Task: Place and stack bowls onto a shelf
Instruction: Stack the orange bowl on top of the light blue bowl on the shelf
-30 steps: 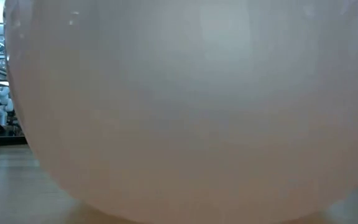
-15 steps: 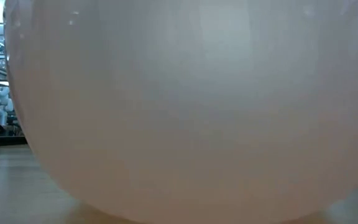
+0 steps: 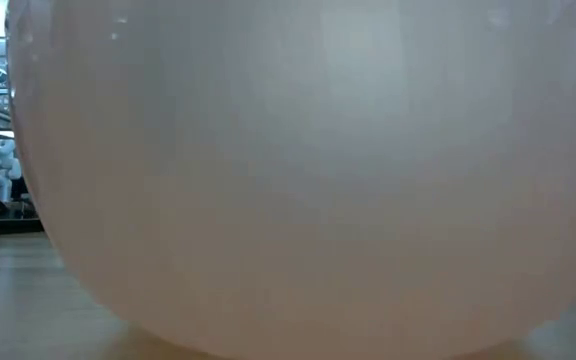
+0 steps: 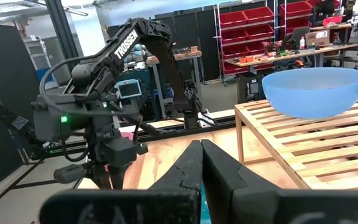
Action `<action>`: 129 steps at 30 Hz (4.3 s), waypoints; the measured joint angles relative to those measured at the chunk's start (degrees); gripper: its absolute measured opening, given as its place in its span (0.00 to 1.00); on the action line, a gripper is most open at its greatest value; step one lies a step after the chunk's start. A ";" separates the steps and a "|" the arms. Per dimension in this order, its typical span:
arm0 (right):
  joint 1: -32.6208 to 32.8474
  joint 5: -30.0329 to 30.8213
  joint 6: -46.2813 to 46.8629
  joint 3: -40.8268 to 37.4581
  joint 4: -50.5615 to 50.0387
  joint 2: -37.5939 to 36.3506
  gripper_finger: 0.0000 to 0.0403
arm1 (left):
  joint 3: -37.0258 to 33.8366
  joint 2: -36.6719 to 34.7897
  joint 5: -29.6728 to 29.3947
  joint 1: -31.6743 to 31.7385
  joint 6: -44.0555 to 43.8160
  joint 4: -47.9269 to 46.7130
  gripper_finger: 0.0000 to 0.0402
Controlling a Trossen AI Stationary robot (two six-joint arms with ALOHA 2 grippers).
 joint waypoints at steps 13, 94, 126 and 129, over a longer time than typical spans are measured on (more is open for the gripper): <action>0.00 0.00 0.00 0.00 -0.02 -0.01 0.00 | -0.36 1.15 0.77 0.28 0.42 0.41 0.18; -0.13 15.63 -3.52 0.00 0.22 0.00 0.00 | 21.03 -30.52 0.09 65.35 55.90 -30.73 0.02; -0.15 15.52 -5.60 0.00 0.22 -4.52 0.00 | 21.01 -15.80 8.43 69.37 57.44 -28.16 0.09; -0.15 15.52 -5.60 0.00 0.22 -4.52 0.00 | 21.01 -16.79 11.90 69.39 55.94 -28.16 0.09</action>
